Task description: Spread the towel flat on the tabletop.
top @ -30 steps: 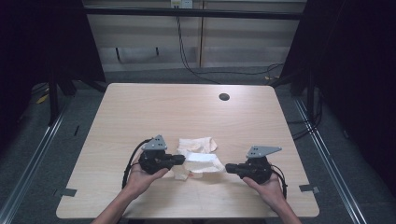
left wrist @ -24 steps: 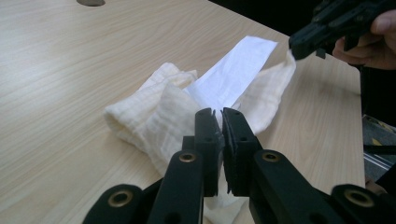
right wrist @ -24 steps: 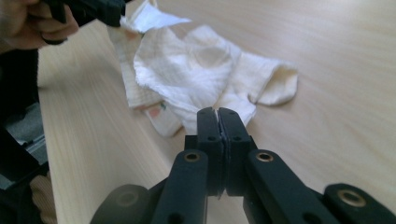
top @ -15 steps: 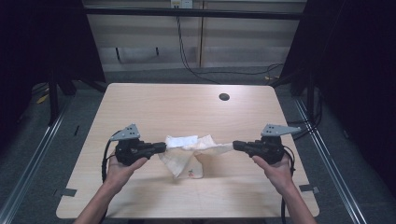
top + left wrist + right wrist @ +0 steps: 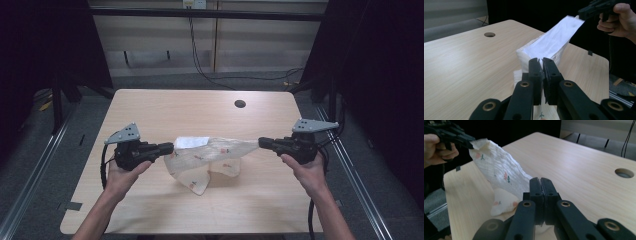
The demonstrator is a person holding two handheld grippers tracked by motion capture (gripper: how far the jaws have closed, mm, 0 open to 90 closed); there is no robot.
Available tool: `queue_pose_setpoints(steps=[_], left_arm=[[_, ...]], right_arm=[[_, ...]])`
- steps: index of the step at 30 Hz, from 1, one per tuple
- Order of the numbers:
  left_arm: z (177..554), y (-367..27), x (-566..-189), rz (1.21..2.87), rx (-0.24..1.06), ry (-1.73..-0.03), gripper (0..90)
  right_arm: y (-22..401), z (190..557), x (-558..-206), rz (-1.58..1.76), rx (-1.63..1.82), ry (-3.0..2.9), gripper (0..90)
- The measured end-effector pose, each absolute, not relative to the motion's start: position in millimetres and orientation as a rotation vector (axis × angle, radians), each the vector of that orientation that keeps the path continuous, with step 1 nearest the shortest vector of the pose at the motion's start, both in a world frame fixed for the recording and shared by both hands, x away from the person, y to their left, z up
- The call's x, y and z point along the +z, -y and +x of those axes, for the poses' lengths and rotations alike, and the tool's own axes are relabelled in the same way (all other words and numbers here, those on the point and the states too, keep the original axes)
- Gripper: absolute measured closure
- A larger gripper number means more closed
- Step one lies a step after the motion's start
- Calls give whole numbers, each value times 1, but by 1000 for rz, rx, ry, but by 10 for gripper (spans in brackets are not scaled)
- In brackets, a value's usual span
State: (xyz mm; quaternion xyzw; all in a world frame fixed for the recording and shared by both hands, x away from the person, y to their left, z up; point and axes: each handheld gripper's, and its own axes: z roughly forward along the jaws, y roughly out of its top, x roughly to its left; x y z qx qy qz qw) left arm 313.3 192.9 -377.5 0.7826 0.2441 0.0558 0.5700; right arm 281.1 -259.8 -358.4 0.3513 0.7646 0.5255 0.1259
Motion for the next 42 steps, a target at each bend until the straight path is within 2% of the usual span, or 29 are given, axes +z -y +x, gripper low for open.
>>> queue_pose_setpoints(steps=[13,25,29,34,42], left_arm=[[309,-201,-342,1823,191,-532,860],[318,-206,-375,1823,115,-617,859],[312,-214,-363,1789,135,-607,859],[301,-223,-333,1756,182,-568,860],[292,-230,-317,1759,206,-553,860]], right_arm=[[267,274,-310,951,1558,-2162,890],[265,279,-333,998,1601,-2162,890],[264,276,-331,992,1623,-2154,890],[260,264,-300,918,1620,-2144,891],[258,255,-282,877,1626,-2145,891]])
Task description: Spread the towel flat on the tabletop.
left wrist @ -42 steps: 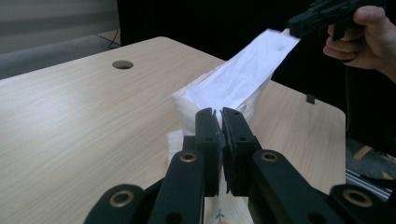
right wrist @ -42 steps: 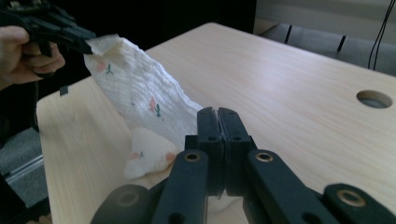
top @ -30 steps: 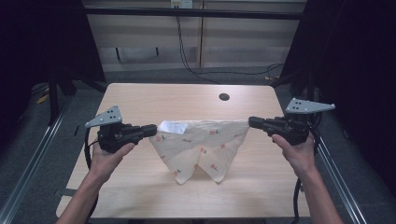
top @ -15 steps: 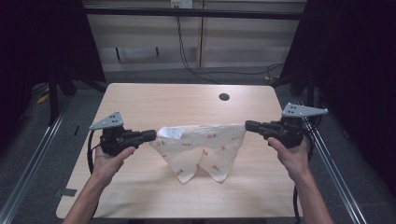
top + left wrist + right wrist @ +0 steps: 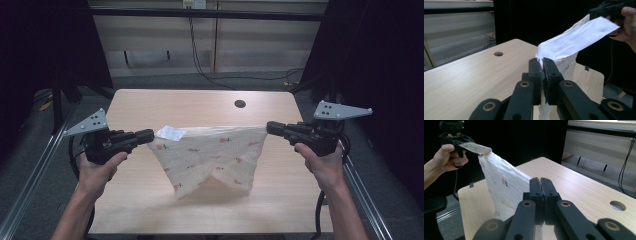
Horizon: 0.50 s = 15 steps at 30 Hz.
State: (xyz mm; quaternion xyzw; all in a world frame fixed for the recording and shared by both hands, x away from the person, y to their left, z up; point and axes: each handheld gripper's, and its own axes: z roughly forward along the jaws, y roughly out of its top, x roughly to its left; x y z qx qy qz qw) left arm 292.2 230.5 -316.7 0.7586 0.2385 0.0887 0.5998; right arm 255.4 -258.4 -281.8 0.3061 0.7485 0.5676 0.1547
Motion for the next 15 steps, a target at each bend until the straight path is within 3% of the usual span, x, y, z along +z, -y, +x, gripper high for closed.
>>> queue_pose_setpoints(steps=[11,15], left_arm=[[269,-240,-297,1760,219,-532,860],[282,-229,-307,1826,222,-565,860]], right_arm=[[244,218,-254,801,1629,-2128,891],[244,237,-280,887,1572,-2146,891]])
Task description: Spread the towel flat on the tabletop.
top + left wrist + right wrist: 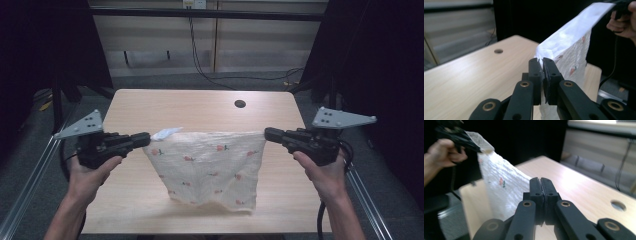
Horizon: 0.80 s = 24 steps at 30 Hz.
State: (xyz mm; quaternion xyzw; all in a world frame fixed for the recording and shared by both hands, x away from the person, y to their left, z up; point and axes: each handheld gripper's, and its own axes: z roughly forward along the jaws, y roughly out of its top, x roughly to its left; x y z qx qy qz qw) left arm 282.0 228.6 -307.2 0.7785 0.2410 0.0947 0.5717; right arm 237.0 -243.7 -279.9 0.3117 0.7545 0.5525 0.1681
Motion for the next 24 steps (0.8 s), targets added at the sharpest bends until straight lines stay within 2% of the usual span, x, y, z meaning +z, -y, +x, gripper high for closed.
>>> queue_pose_setpoints(steps=[2,3,9,15,24], left_arm=[[292,-222,-319,1848,209,-591,860],[303,-217,-331,1863,184,-630,860],[330,-205,-355,1870,147,-677,859],[348,-189,-368,1942,133,-683,859],[364,-185,-392,1951,128,-726,859]], right_arm=[[244,244,-289,918,1561,-2145,891],[247,255,-305,963,1533,-2158,892],[250,280,-337,1054,1490,-2199,891],[253,302,-353,1106,1467,-2222,891],[257,335,-376,1168,1422,-2281,891]])
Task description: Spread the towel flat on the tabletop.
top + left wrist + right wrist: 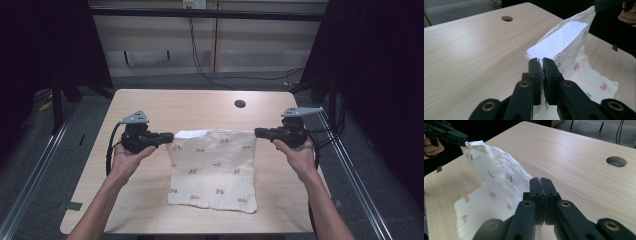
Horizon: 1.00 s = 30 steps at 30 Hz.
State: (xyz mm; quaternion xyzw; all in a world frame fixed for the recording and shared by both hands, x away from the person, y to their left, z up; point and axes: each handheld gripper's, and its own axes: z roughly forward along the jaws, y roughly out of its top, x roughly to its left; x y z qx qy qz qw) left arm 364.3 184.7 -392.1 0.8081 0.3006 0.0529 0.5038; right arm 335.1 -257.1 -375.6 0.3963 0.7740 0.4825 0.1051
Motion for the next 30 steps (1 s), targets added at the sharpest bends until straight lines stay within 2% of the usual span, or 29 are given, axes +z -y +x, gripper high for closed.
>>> queue_pose_setpoints(steps=[9,19,30], left_arm=[[389,-188,-412,1921,107,-802,856],[411,-176,-436,1913,68,-852,856],[422,-169,-436,1938,88,-856,855]], right_arm=[[252,372,-399,1242,1379,-2285,891],[255,384,-420,1297,1362,-2231,891],[255,395,-429,1332,1288,-2220,890]])
